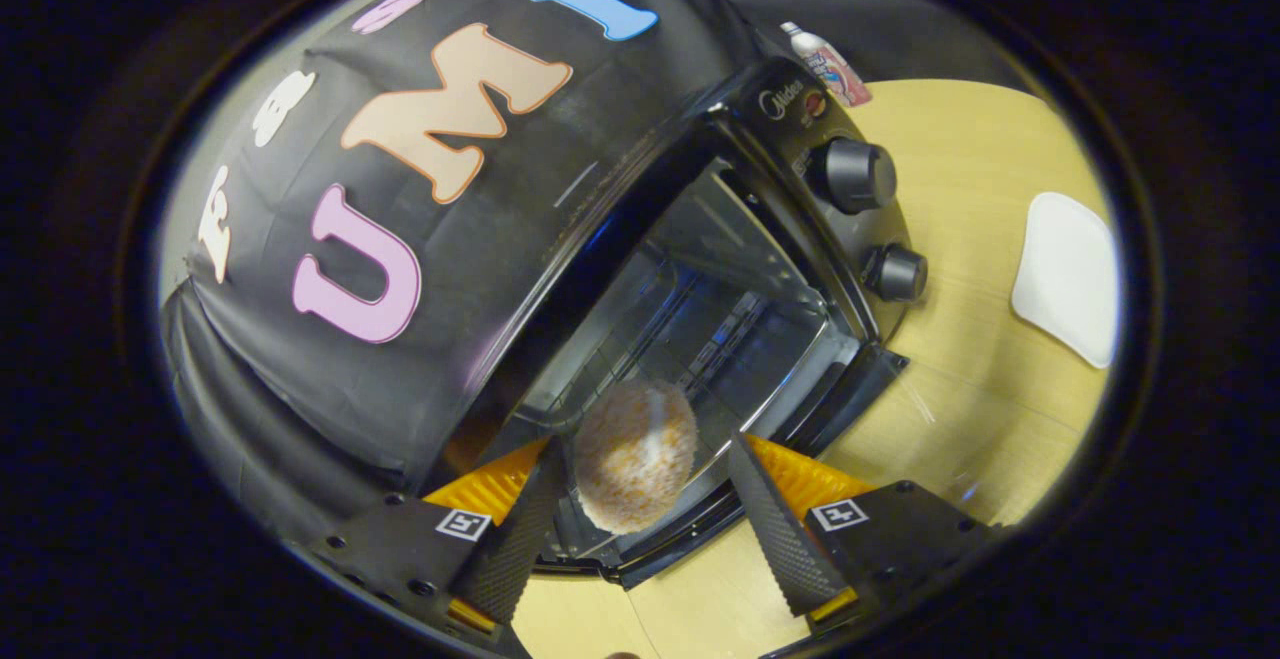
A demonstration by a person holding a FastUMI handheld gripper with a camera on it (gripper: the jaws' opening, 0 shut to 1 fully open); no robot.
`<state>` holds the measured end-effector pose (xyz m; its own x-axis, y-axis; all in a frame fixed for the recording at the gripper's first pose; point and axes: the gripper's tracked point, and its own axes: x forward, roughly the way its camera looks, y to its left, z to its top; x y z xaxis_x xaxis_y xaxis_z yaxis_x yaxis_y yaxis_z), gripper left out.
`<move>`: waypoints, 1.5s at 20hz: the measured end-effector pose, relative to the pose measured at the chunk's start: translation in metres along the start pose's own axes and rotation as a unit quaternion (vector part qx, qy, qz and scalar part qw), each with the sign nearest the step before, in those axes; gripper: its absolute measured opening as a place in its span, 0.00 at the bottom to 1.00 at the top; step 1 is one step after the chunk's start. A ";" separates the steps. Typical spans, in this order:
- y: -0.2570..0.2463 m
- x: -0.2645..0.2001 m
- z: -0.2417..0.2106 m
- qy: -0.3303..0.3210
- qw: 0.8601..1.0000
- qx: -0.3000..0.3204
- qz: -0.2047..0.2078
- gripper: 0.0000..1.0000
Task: Open the toaster oven, put the food inside, and close the toaster oven door.
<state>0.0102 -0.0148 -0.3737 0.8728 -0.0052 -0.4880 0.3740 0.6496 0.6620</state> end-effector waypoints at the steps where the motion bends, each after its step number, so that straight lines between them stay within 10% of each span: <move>1: 0.000 -0.002 0.001 0.000 1.000 -0.003 0.002 0.92; 17: -0.033 -0.109 -0.029 0.057 0.984 -0.167 0.018 1.00; 30: -0.129 -0.153 -0.088 0.153 0.914 -0.371 -0.055 1.00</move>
<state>-0.1994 -0.0310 -0.4343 0.6713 0.0372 -0.7403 0.0405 0.9954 0.0866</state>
